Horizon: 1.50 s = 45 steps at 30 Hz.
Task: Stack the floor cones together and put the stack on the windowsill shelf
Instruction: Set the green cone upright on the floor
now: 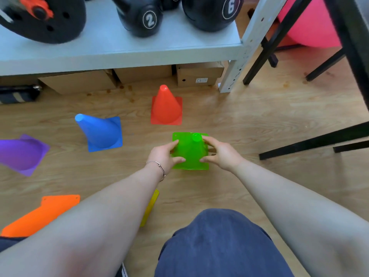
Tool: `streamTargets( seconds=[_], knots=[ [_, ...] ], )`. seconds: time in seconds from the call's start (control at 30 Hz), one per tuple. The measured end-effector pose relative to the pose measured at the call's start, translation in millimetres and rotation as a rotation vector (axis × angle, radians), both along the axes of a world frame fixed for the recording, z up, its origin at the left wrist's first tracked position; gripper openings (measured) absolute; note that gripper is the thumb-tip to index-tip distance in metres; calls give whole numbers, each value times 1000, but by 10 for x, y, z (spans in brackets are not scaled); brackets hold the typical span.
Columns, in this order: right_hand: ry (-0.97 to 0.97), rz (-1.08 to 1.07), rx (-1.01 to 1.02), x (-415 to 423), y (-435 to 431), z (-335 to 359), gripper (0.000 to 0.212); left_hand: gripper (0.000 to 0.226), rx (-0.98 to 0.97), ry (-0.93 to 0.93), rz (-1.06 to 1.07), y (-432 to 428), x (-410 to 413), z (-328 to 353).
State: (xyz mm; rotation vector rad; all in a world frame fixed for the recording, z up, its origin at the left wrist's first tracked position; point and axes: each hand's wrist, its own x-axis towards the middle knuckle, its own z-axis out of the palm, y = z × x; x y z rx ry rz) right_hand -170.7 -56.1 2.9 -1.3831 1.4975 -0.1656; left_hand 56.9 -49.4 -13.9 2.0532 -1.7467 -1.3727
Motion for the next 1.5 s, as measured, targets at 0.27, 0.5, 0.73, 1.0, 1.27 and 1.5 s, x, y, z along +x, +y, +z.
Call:
streamTargets(
  seconds=[0.27, 0.5, 0.73, 1.0, 1.27, 1.5],
  knots=[
    [-5, 66, -113, 364, -711, 467, 92, 75, -191, -75, 34, -588, 411, 562],
    [61, 114, -237, 584, -1226, 800, 91, 72, -294, -76, 62, -1035, 632, 899],
    [77, 128, -237, 786, -1622, 724, 93, 72, -306, -23, 121, -1367, 796, 830],
    [108, 95, -218, 832, -1792, 373, 89, 68, -265, 32, 53, -1669, 846, 445],
    [206, 61, -172, 996, -1769, 57, 92, 72, -181, -6, -45, -1736, 828, -2],
    [255, 27, -193, 1170, -1731, -118, 89, 69, -147, -4, 23, -1726, 858, -236]
  ],
)
